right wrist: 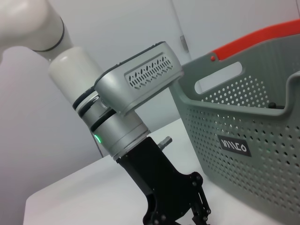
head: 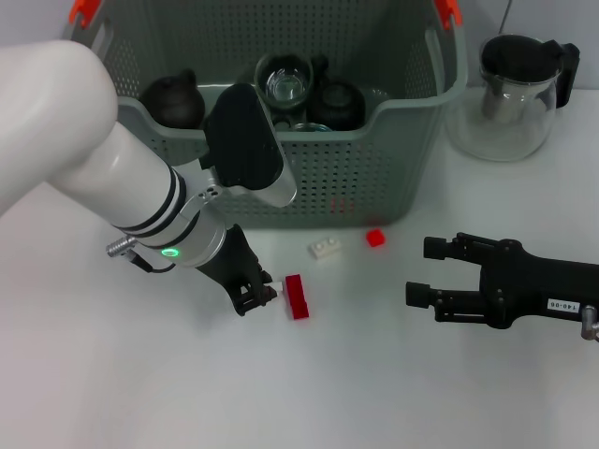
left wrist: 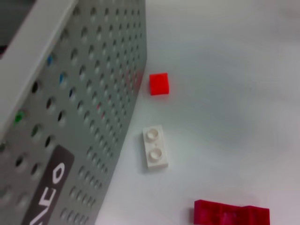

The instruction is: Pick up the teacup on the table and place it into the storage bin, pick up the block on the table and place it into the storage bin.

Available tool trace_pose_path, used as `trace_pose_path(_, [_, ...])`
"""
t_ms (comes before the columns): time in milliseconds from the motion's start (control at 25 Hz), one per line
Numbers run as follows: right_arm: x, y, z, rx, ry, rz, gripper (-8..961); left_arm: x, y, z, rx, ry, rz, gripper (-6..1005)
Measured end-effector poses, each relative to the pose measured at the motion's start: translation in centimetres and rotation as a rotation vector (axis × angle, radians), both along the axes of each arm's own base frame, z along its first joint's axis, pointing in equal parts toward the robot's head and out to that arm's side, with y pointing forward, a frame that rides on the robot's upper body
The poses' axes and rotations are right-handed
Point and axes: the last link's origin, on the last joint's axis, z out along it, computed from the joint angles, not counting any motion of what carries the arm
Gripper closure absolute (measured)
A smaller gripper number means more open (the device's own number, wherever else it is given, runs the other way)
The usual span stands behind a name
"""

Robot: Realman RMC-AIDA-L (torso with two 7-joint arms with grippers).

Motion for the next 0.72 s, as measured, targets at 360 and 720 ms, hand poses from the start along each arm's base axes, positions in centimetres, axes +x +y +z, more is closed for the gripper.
trace_pose_path(360, [0.2, 0.0, 0.1, 0.005, -0.002, -0.005, 38, 0.7, 0.1, 2.5, 0.008, -0.119, 0.1, 865])
trace_pose_path(720, [0.4, -0.1, 0.2, 0.009, -0.006, -0.011, 38, 4.3, -0.9, 9.8, -0.051, -0.625, 0.196, 870])
